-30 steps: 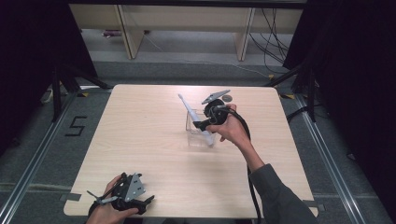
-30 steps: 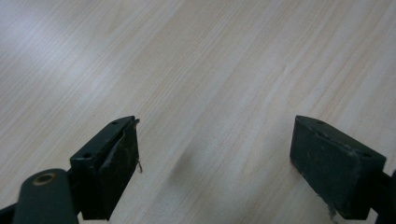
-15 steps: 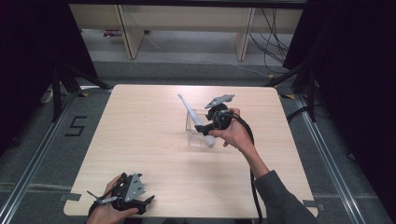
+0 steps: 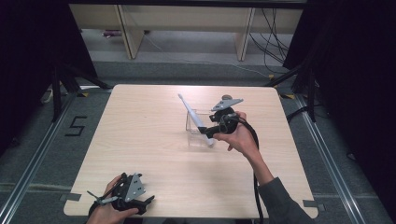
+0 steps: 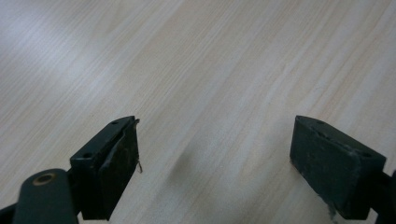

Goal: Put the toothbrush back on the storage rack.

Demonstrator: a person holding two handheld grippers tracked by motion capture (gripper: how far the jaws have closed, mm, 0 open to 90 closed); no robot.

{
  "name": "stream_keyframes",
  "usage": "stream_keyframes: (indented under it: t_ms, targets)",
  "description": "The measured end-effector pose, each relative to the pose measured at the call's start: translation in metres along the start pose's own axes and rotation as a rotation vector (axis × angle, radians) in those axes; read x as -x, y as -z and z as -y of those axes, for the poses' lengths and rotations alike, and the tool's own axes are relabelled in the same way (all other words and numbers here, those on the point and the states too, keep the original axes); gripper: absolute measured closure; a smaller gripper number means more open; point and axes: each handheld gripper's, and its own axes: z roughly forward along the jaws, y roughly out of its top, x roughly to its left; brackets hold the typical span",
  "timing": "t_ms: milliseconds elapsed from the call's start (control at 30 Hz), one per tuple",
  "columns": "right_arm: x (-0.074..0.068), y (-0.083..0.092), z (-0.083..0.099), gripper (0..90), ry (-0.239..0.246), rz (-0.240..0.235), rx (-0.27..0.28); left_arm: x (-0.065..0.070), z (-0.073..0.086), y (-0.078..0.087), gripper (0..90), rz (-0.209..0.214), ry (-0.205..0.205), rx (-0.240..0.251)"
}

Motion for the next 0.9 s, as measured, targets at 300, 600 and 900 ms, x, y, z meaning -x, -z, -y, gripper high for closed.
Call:
stream_keyframes:
  t_ms: [300,600,900]
  targets:
    - [0.005,0.005,0.019,32.6,-0.034,0.005,-0.007,0.0,-0.001,0.001,15.1,0.0,-0.005,0.003]
    - [0.007,0.011,0.03,31.4,-0.033,0.022,0.029,0.001,-0.001,0.001,15.1,-0.008,-0.006,0.007]
    - [0.002,0.014,0.033,29.7,-0.021,0.016,0.022,0.001,-0.001,0.001,15.1,-0.009,-0.001,0.008]
